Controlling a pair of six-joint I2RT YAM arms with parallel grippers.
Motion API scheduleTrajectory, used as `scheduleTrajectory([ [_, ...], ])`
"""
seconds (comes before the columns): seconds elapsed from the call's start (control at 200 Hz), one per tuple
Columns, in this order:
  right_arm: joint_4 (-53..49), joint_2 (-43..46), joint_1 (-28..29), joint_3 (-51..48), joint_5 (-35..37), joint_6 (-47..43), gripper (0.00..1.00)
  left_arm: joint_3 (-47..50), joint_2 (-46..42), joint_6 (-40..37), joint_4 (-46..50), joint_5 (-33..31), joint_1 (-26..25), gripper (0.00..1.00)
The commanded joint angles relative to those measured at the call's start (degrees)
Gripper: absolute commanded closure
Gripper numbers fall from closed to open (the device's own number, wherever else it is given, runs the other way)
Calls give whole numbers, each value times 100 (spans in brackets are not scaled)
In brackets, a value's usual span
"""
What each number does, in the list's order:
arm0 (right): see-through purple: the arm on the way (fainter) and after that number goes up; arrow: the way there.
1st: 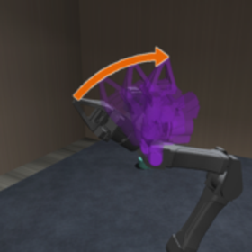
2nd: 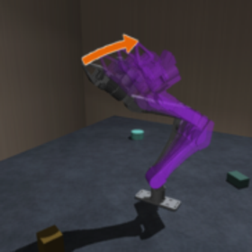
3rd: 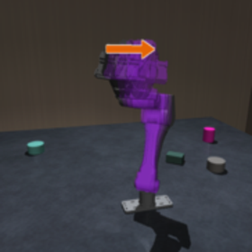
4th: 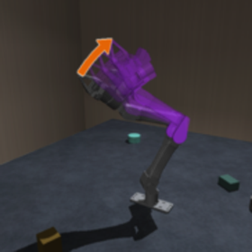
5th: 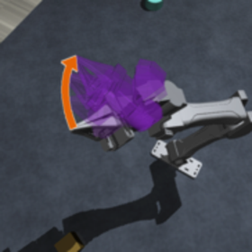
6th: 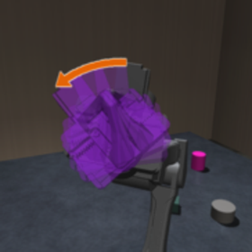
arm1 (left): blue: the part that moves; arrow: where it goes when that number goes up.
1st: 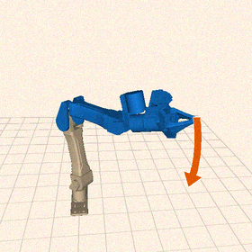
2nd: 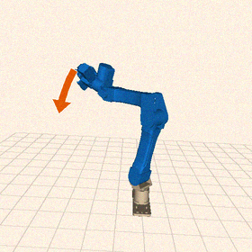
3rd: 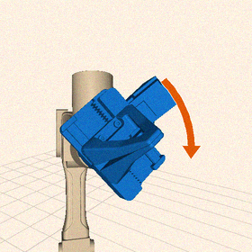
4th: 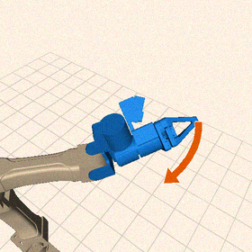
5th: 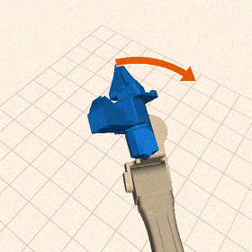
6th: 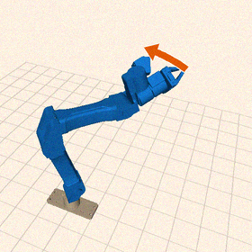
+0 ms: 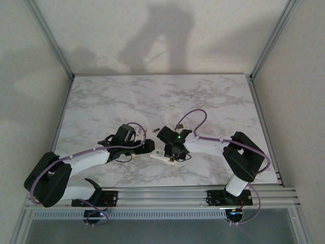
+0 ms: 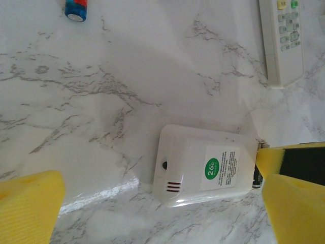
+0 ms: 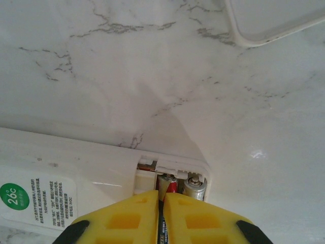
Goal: Load the batteries into the remote control
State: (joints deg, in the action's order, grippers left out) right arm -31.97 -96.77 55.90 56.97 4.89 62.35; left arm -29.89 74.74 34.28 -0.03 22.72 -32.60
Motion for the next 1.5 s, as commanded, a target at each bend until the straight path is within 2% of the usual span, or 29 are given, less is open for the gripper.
scheduleTrajectory([
  [0.0,-105,-271,105,-7,21,3,87,-26,38,4,-68,-52,-62,1],
  [0.315,-733,438,105,441,408,-200,85,-45,43,8,-78,-77,-62,1],
  [0.506,-1109,784,11,764,1028,-580,82,-78,-167,-61,23,-314,-62,1],
  [0.591,-1175,885,-131,840,1459,-1110,78,-81,-366,-151,42,-402,-62,1],
  [0.716,-1142,918,-426,1014,2020,-2594,68,-72,-739,-302,81,-537,-62,1],
  [0.851,-1155,680,-689,1323,1761,-4118,60,-27,-1152,-463,90,-691,-62,1],
  [0.961,-893,624,-1101,1197,1368,-4591,54,49,-1463,-554,-6,-750,-67,1],
  [1.071,-1017,499,-1950,1328,1242,-4430,46,156,-1743,-606,-133,-773,-62,1],
  [1.186,-1725,65,-2597,1818,1791,-3032,48,163,-1900,-674,-144,-843,-62,1],
  [1.282,-1929,-223,-3021,1890,1739,-1962,47,176,-1921,-729,-155,-875,-62,1],
  [1.357,-1740,-336,-3336,1706,1443,-1394,41,186,-1927,-762,-159,-827,-62,1],
  [1.427,-1295,-345,-3539,1491,1177,-1391,35,185,-1947,-812,-134,-780,-61,1],
  [1.492,-891,-405,-3663,1462,901,-2053,34,177,-1997,-873,-73,-787,-62,1],
])
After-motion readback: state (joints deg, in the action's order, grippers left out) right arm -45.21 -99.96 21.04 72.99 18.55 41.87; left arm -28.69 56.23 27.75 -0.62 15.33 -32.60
